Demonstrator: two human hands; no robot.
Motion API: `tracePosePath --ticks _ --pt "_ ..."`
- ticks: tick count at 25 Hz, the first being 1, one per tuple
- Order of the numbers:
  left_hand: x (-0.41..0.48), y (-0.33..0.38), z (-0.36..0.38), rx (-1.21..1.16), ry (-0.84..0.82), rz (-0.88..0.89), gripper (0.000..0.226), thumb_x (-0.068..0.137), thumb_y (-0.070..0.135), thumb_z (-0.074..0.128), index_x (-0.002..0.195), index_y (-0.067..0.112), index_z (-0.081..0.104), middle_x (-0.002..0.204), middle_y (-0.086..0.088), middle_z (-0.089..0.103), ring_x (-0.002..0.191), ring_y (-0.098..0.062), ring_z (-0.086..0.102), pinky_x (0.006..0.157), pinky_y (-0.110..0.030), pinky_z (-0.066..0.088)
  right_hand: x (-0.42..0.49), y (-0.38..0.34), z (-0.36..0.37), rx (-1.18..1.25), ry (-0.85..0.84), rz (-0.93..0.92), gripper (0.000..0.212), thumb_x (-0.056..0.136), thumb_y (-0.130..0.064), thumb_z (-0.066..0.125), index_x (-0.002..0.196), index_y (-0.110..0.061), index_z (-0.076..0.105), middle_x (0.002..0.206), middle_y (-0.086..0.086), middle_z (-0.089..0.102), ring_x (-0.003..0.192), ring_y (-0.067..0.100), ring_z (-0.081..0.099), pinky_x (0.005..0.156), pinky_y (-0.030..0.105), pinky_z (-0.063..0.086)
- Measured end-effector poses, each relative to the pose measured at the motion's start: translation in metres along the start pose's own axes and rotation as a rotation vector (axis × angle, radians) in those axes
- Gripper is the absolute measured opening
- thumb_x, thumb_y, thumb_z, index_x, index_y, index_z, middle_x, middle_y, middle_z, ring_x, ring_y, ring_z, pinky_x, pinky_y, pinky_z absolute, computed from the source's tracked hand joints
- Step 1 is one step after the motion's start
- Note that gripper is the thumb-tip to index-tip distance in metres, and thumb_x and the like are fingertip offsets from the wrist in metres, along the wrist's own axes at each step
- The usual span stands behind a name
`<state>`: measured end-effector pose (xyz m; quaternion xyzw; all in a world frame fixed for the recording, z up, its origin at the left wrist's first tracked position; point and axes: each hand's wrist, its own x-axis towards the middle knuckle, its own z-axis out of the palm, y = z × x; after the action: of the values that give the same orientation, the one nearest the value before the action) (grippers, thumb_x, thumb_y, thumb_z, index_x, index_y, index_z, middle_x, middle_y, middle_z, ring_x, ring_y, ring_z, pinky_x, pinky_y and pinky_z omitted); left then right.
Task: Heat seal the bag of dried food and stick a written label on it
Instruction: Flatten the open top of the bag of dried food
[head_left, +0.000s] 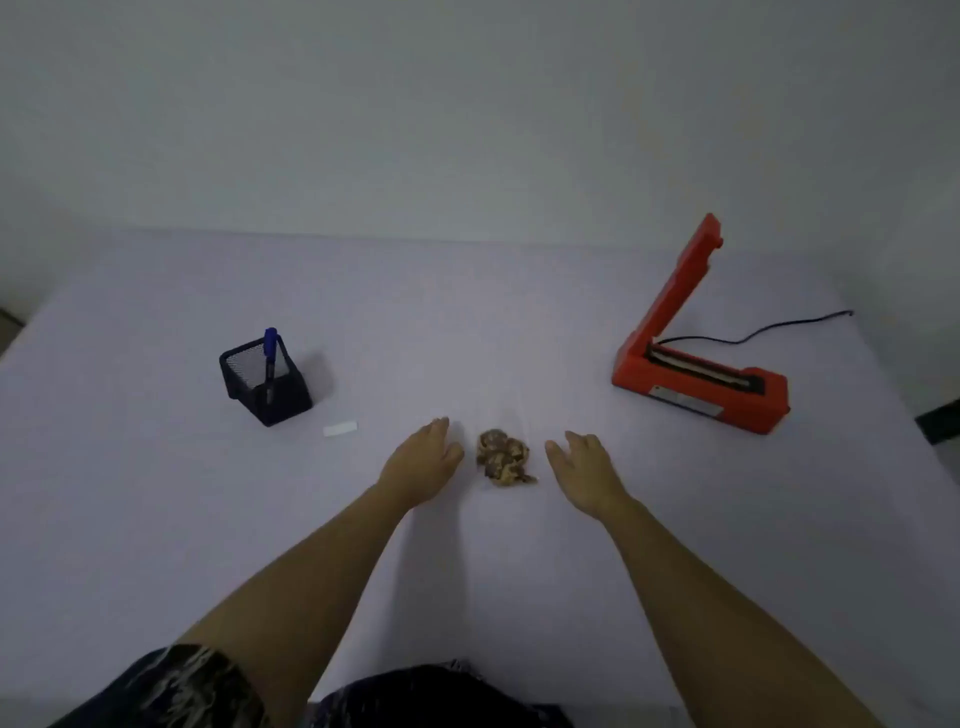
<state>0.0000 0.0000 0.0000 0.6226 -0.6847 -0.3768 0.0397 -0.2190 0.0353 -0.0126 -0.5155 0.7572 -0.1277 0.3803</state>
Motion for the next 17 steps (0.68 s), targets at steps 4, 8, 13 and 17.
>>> tracePosePath --ticks 4,8,13,17 --pt "0.021 0.012 0.016 -0.3 0.203 -0.146 0.047 0.095 0.029 0.046 0.135 0.004 0.043 0.125 -0.017 0.059 0.114 -0.029 0.054 0.094 -0.031 0.04 0.026 -0.009 0.001 0.193 0.038 0.043 0.045 0.095 -0.03 0.045 0.131 -0.003 0.043 0.133 0.017 0.05 0.119 0.028 0.049 0.098 0.031 0.037" --pt "0.043 0.016 0.024 -0.415 0.19 -0.235 0.043 0.093 0.032 0.05 0.127 0.006 0.053 0.122 -0.013 0.061 0.112 -0.026 0.055 0.094 -0.032 0.041 0.042 -0.017 0.004 0.23 -0.013 -0.027 0.032 0.096 -0.024 0.045 0.114 -0.002 0.059 0.112 0.013 0.062 0.107 0.025 0.055 0.089 0.027 0.039" --pt "0.048 0.018 0.034 -0.517 0.205 -0.197 0.035 0.09 0.029 0.056 0.118 0.009 0.059 0.106 -0.006 0.065 0.096 -0.018 0.058 0.085 -0.026 0.043 0.043 -0.017 0.019 0.384 -0.039 -0.021 0.027 0.091 -0.025 0.055 0.11 -0.008 0.063 0.098 -0.002 0.059 0.094 0.012 0.054 0.082 0.021 0.039" --pt "0.043 0.011 0.034 -0.734 0.143 -0.142 0.026 0.087 0.026 0.062 0.11 0.012 0.064 0.097 -0.007 0.065 0.09 -0.019 0.061 0.086 -0.032 0.052 0.038 -0.013 0.023 0.573 -0.038 0.032 0.037 0.083 -0.029 0.067 0.115 -0.014 0.058 0.107 0.003 0.063 0.1 0.017 0.058 0.085 0.026 0.046"
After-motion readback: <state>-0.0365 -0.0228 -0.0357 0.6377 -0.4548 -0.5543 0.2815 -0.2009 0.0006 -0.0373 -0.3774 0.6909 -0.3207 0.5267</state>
